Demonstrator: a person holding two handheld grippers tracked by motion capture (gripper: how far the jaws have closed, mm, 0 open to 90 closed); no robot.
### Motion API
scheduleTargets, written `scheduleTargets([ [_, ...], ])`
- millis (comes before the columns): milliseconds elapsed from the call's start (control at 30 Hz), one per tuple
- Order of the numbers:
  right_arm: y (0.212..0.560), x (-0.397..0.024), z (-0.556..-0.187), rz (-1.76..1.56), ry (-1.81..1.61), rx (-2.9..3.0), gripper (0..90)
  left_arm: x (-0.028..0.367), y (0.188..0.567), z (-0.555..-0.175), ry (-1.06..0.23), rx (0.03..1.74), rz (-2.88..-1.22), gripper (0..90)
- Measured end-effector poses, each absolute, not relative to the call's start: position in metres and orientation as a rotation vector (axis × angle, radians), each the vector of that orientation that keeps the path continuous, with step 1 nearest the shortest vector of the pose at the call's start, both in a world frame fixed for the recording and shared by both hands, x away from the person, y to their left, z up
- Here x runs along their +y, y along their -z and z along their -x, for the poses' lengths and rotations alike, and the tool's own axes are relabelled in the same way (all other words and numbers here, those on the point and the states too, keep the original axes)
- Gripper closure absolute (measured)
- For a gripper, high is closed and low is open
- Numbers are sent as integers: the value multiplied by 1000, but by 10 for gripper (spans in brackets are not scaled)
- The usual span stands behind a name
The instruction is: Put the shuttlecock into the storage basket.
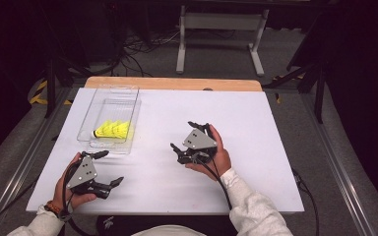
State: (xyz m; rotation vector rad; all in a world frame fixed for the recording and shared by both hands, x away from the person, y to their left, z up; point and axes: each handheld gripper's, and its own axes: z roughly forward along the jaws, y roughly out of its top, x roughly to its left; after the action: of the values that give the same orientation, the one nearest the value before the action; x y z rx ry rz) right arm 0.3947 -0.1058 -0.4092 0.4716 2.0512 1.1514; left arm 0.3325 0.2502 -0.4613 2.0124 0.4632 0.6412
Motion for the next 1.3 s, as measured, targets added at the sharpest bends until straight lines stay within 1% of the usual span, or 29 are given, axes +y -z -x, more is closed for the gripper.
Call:
scheduleTargets([
  [1300,409,-141,-382,-495,-1114,2017,130,252,461,-332,-645,464,-2011,50],
])
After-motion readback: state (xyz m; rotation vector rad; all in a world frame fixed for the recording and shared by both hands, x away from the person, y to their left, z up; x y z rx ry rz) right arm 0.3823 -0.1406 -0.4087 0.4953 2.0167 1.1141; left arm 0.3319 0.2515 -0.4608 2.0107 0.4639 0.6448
